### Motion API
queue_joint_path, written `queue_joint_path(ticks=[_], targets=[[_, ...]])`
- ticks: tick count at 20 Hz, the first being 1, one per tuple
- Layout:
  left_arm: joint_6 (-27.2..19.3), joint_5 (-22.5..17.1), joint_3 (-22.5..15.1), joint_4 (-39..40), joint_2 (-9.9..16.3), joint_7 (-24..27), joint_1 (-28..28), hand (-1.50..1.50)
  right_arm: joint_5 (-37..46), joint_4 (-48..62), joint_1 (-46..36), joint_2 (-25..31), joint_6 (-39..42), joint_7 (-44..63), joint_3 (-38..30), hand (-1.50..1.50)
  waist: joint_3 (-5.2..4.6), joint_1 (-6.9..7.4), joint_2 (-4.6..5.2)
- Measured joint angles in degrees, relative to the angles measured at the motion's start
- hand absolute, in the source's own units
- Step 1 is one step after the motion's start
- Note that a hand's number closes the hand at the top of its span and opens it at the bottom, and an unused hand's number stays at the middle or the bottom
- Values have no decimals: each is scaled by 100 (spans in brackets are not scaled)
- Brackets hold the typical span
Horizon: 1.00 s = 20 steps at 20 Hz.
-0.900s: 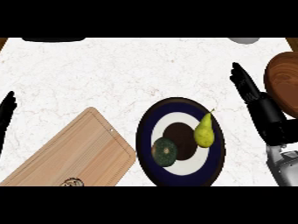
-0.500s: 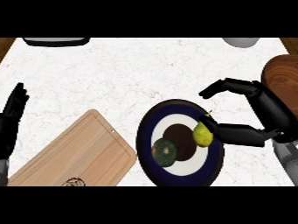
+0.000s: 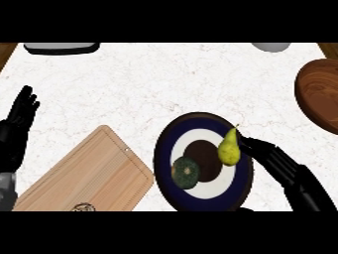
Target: Pick the squash from the plate and place it in the bowl
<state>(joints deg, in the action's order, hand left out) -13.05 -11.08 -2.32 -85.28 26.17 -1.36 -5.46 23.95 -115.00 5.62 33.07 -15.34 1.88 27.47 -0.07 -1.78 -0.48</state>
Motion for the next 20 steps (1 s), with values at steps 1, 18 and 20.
queue_joint_path(ticks=[1,18,20], targets=[[-24,28,-12,-57,-42,-90,-37,0,166,-135,207,12,-56,27,48,-150,2,23,6],[181,358,87,-234,-296,-477,-319,0,174,-925,-1873,-166,2676,3166,-191,-150,-6,283,62],[208,361,104,-200,-307,-481,-359,0,123,-635,-2259,-280,3049,3463,-27,-150,-7,292,63]])
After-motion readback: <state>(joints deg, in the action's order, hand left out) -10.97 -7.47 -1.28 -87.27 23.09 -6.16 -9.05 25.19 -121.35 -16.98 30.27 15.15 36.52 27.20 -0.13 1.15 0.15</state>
